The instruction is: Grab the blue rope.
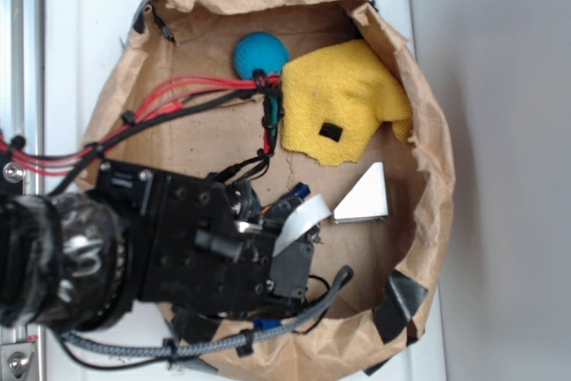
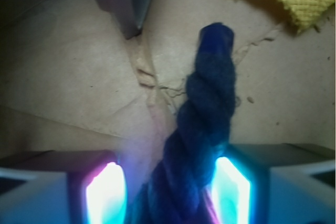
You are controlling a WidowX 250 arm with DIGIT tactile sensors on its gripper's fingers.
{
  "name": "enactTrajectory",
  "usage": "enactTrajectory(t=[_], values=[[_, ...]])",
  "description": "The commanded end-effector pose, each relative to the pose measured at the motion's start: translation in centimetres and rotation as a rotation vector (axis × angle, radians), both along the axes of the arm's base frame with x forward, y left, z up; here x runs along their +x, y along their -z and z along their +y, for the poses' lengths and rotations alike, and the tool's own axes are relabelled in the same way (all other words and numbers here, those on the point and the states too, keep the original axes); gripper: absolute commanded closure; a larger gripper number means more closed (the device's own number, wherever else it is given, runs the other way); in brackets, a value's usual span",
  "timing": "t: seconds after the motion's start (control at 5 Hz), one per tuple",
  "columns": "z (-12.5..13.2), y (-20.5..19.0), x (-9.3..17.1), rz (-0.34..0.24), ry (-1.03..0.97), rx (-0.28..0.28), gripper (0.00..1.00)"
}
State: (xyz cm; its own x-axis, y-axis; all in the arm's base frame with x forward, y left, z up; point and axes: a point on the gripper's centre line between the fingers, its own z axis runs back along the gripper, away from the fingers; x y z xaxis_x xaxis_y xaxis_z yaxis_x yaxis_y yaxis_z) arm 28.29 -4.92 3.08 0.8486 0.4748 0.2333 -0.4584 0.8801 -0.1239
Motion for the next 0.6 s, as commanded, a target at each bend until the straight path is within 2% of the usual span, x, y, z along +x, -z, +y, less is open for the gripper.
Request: enactTrajectory(t=[0.0, 0.2, 0.4], values=[[1.8, -4.4, 1.0, -0.064, -0.016, 0.004, 1.00], [2.1, -6.8, 0.8, -0.061, -0.022, -0.031, 1.00], [2.0, -9.4, 0.4, -0.089, -0.061, -0.012, 1.00]])
